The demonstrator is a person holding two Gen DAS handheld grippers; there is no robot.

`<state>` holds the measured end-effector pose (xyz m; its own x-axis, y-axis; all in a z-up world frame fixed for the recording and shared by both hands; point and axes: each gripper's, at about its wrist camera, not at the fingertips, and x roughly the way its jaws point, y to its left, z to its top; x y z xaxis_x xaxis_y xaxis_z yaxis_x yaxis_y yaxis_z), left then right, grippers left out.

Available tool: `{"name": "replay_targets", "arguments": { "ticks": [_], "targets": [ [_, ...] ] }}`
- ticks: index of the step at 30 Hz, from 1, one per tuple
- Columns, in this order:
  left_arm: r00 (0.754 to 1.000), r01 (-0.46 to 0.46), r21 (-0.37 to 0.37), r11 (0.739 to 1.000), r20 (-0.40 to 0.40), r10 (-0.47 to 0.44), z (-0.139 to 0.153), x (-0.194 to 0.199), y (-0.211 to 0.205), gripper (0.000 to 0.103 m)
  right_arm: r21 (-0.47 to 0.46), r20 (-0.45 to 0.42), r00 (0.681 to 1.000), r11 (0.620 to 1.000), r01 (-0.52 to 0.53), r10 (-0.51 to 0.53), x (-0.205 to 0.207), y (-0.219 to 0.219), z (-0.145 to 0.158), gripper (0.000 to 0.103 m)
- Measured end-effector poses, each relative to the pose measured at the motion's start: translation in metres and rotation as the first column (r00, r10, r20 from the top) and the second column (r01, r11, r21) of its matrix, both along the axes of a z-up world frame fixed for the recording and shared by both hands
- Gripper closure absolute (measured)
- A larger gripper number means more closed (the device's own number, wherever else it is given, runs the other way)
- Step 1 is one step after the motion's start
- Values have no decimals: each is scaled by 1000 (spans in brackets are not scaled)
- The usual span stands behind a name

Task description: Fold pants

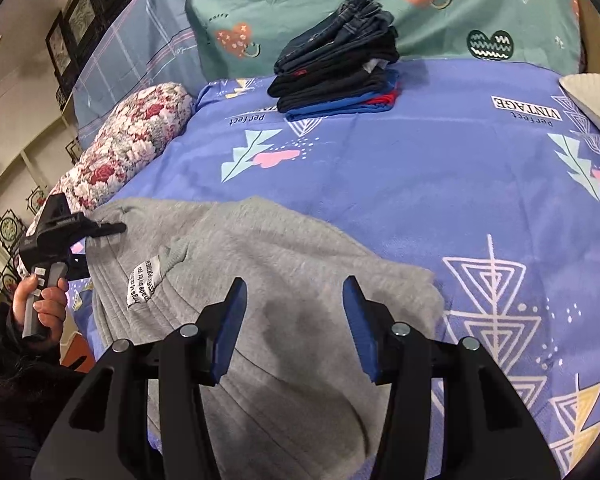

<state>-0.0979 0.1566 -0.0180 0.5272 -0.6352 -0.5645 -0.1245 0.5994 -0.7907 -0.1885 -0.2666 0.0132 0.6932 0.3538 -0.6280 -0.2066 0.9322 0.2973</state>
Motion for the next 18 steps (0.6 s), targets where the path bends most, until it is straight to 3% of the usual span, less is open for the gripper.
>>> {"name": "replay_targets", "arguments": {
  "ticks": [2,3,4,5,6,7,9,11,12,15,17,18],
  "targets": [
    [1000,16,-12,1000,8,-16,3,4,-4,60,14,5,1000,1000,27,-27,-4,-9,0,52],
    [1000,26,-23,999,-3,-26,2,7,-6,36,24,7,999,999,41,-41,-7,-13,-1,52],
    [1000,22,-42,999,-9,-22,1,8,-6,30,31,6,998,998,55,-55,-9,-17,-1,52],
    [1000,20,-46,999,-8,-20,0,9,-7,31,38,6,997,997,72,-72,-12,-22,-1,52],
    [1000,21,-9,1000,13,-21,4,7,-10,44,43,8,997,996,83,-83,-14,-25,-1,52],
    [998,36,65,997,47,-39,14,5,-18,72,48,13,995,994,96,-96,-17,-29,0,52],
    [983,66,185,981,156,-95,48,-7,-38,79,48,31,992,991,122,-123,-25,-38,6,52],
    [946,117,264,957,264,-188,85,-21,-65,80,51,57,985,986,160,-163,-33,-50,15,52],
    [912,160,309,938,318,-260,107,-30,-86,80,58,68,981,982,180,-184,-36,-57,19,52],
    [765,323,452,831,392,-511,148,-61,-169,78,93,99,962,965,245,-254,-48,-79,34,52],
    [636,454,560,694,342,-692,146,-79,-239,66,110,115,952,956,273,-285,-55,-89,43,52],
    [584,516,591,620,286,-759,135,-81,-270,46,111,112,948,952,285,-296,-59,-91,45,51]
  ]
}}
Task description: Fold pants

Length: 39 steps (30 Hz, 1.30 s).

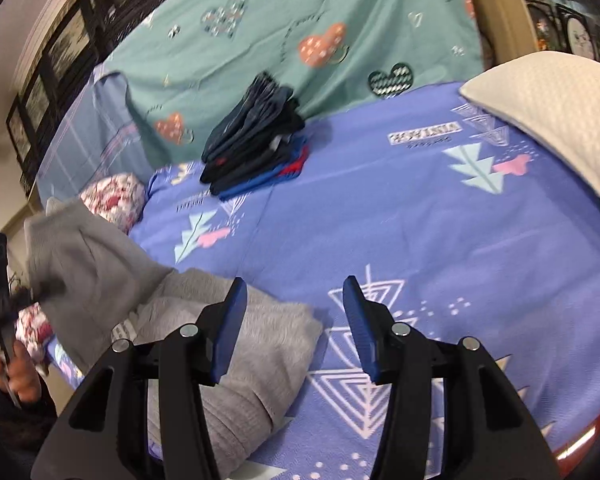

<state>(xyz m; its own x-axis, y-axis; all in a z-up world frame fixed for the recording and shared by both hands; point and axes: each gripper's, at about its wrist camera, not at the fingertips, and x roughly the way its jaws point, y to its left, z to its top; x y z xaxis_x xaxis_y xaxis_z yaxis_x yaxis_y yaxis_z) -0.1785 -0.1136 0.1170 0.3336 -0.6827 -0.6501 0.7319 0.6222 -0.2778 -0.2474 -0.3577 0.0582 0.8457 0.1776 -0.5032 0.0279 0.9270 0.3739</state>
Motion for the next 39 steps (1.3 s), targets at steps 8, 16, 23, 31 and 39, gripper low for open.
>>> {"name": "replay_targets", "arguments": {
  "ticks": [8,16,23,31,39],
  "targets": [
    [956,262,77,962,-161,-247,-43,5,-54,10,212,-90,987,970,-115,136,-8,4,-24,28],
    [980,163,-54,985,-104,-167,-5,12,34,2,299,-165,894,885,-357,416,57,68,-27,17],
    [961,151,-56,987,-225,-160,-51,34,49,2,456,-259,816,810,-368,517,91,87,-60,29],
    [943,272,-147,951,-156,-294,-23,22,12,2,395,-8,846,779,-487,533,41,84,18,88],
    [881,396,-45,917,-261,-394,-67,30,-56,2,412,-343,892,901,-138,294,17,9,-59,78]
  ]
}}
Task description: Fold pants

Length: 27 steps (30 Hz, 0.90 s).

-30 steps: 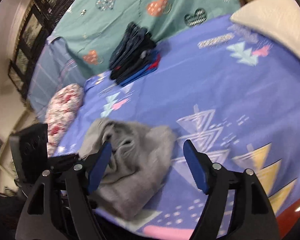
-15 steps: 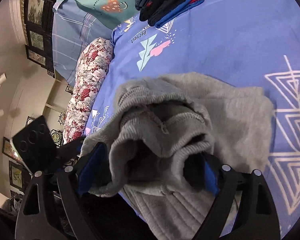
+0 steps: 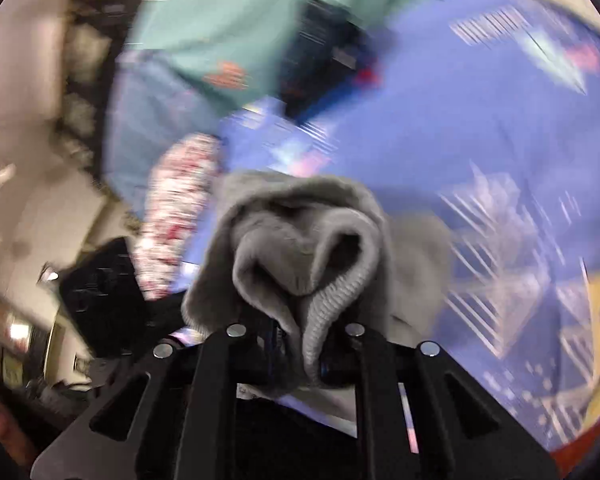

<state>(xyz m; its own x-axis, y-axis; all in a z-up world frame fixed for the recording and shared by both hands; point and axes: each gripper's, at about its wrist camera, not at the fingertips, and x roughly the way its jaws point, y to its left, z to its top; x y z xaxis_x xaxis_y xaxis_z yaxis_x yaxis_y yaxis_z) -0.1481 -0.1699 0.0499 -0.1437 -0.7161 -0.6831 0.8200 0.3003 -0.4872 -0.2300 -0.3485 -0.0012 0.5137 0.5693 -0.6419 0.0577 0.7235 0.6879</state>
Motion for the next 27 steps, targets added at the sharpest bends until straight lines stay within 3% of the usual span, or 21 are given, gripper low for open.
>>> {"name": "replay_targets", "arguments": {
  "ticks": [1,2,3,5,8,10,12,15,18,19,20,22,24,27],
  "targets": [
    [1000,-18,39,999,-4,18,-15,5,-4,2,44,-39,999,999,9,-7,1,-5,-18,78],
    [1000,-13,34,999,29,12,-16,1,-2,2,87,-27,999,996,21,-18,-2,-10,-20,78],
    [998,1,25,1000,55,-2,-11,-4,-1,2,62,-13,1000,998,13,-12,-4,-11,-9,78],
    [998,7,17,1000,65,-8,-5,-7,7,2,-34,58,998,999,18,-16,-12,-14,24,69],
    [1000,-14,-8,1000,15,14,0,-7,23,2,-202,218,973,973,116,-71,-28,-17,86,63],
    [999,1,-41,999,40,1,11,-20,32,2,-207,315,949,977,55,14,-24,4,121,62],
    [995,7,-50,999,96,-2,17,-33,39,2,-227,351,925,972,-65,144,-15,39,138,62],
    [999,-19,-56,998,42,22,10,-31,51,2,-259,270,925,945,-199,268,24,87,120,52],
    [993,-84,-78,993,-90,77,-9,-18,73,2,-355,31,975,914,-197,222,66,90,53,51],
    [989,-86,-99,991,-129,73,-16,-17,78,2,-371,-32,980,908,-196,198,71,83,29,57],
    [989,-85,-114,990,-132,70,-19,-18,81,2,-381,-72,981,904,-194,180,75,74,6,78],
    [991,-81,-125,989,-112,67,-19,-21,83,2,-350,-42,986,922,-165,160,71,62,4,86],
    [994,-73,-118,990,-86,63,-16,-24,79,2,-357,-17,989,923,-146,149,69,66,28,81],
    [999,-38,-76,996,-30,36,-11,-33,68,2,-344,154,953,919,-194,259,66,98,81,62]
  ]
}}
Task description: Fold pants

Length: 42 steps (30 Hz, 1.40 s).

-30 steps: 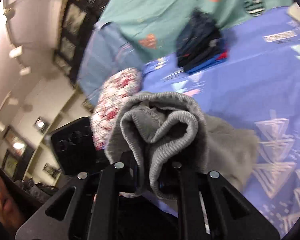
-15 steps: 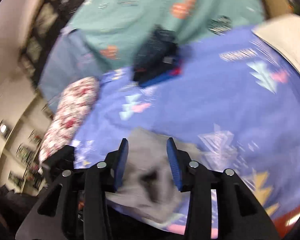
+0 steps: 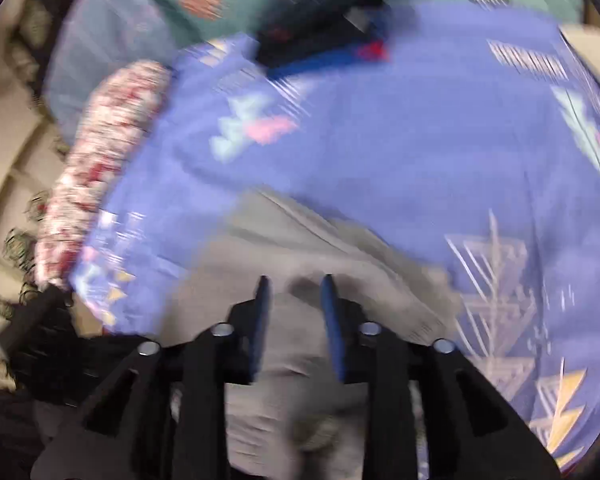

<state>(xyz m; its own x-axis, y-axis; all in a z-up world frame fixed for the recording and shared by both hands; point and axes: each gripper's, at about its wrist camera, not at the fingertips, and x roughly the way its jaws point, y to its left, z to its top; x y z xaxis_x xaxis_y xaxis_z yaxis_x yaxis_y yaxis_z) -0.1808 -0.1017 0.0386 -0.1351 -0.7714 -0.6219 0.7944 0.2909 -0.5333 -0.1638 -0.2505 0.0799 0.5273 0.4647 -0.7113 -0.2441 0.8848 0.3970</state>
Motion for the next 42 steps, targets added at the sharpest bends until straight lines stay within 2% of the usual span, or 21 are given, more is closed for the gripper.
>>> {"name": "replay_targets", "arguments": {
  "ticks": [1,3,6,7,8,10,12,13,14,16,17,19,21,22,25,27,31,36,38,40,42],
  "targets": [
    [1000,10,14,1000,19,-11,1,-3,-3,2,-1,29,999,999,-39,39,4,15,10,58],
    [999,17,46,999,50,-20,1,-6,-13,2,-18,3,996,996,-92,92,31,40,1,55],
    [998,16,48,999,57,-19,-2,-7,-15,2,-62,-230,972,995,-73,57,82,56,-75,56],
    [998,5,51,999,62,-8,-2,-6,-14,2,14,-286,957,999,-48,50,89,47,-99,57],
    [998,3,45,999,55,-5,-1,-6,-10,2,47,-270,962,998,-37,48,87,41,-98,58],
    [997,0,7,1000,77,0,8,-7,-2,2,93,-232,971,995,-38,59,75,40,-67,56],
    [989,-33,-36,999,142,38,29,-7,14,2,180,-141,986,982,-59,85,51,22,-35,45],
    [985,-50,-62,997,164,60,39,-4,23,2,173,-85,994,984,-52,67,37,8,-17,37],
    [979,-76,-90,993,180,92,49,1,36,2,143,-32,999,990,-20,25,20,-10,-1,21],
    [972,-146,-108,983,169,163,57,18,61,2,102,31,996,992,75,-79,-6,-34,14,1],
    [969,-190,-93,977,145,202,53,32,70,2,87,25,992,989,121,-124,-18,-54,12,1],
    [960,-273,-31,962,51,274,34,61,84,2,67,-55,980,978,196,-192,-35,-85,-6,1],
    [947,-309,17,951,-92,309,6,90,88,2,104,-150,964,967,235,-218,-44,-108,-34,1],
    [937,-306,47,951,-163,309,-11,103,87,2,143,-196,960,962,232,-202,-46,-111,-49,1],
    [927,-274,94,957,-241,289,-40,121,62,2,335,-301,950,924,186,-82,-40,-103,-93,1],
    [922,-226,104,969,-299,247,-51,127,37,2,387,-333,942,907,164,-28,-27,-88,-112,1],
    [934,-205,154,967,-264,240,-60,127,-9,2,331,-345,939,936,121,1,2,-56,-115,1],
    [916,-223,139,965,-308,256,-60,131,-12,2,279,-318,947,959,51,42,8,-33,-111,1],
    [921,-232,131,964,-288,261,-58,124,-13,4,247,-259,965,969,25,41,0,-25,-105,19],
    [929,-232,83,969,-276,247,-45,116,-5,4,271,-199,979,962,8,47,-5,-26,-93,30],
    [941,-227,20,974,-254,224,-25,115,-4,4,284,-142,988,959,-16,59,-5,-24,-77,33]
  ]
}}
